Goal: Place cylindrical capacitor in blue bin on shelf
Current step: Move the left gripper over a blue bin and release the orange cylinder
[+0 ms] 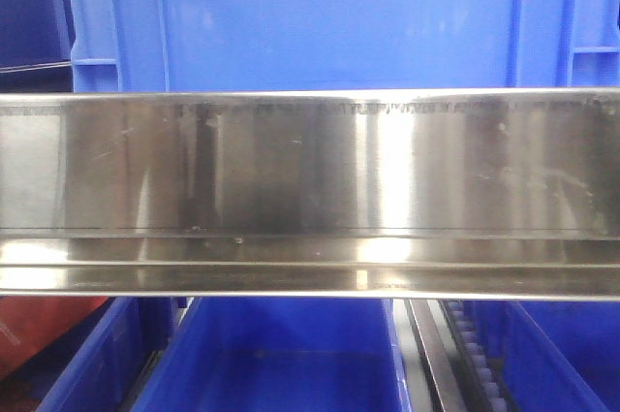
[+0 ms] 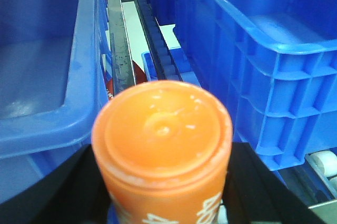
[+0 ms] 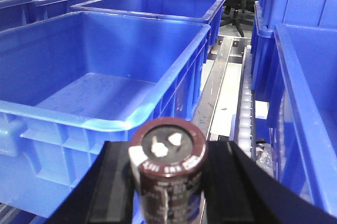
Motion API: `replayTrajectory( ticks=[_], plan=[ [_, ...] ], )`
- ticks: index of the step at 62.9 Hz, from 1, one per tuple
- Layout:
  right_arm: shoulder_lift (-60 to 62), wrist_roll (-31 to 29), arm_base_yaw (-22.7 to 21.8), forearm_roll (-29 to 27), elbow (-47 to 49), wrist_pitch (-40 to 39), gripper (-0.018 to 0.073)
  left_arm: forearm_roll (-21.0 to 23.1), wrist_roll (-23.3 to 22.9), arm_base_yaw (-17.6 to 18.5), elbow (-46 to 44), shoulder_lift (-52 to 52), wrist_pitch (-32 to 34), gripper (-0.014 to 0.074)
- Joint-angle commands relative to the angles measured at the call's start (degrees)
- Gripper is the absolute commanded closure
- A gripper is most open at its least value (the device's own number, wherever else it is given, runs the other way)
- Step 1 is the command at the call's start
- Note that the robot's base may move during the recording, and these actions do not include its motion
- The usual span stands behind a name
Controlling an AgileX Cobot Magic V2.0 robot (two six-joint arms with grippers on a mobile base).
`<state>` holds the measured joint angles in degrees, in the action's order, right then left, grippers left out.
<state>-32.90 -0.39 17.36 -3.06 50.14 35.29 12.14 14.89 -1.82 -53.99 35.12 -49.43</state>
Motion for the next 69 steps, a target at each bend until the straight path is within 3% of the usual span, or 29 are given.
replayTrajectory(
  ticks=[1, 36, 69],
  plan=[
    [0.22, -0.07, -0.01, 0.33, 0.50, -1.46, 0.0712, 0.55, -0.05, -0.18, 0.00, -0.38, 1.13, 0.0707],
    [0.22, -0.07, -0.01, 0.33, 0.50, -1.46, 0.0712, 0.55, -0.05, -0.18, 0.00, -0.38, 1.13, 0.0707],
    [0.22, -0.07, -0.01, 0.33, 0.50, -1.46, 0.0712, 1.74, 1.43, -0.18, -2.35, 0.86, 6.07, 0.0707]
  ],
)
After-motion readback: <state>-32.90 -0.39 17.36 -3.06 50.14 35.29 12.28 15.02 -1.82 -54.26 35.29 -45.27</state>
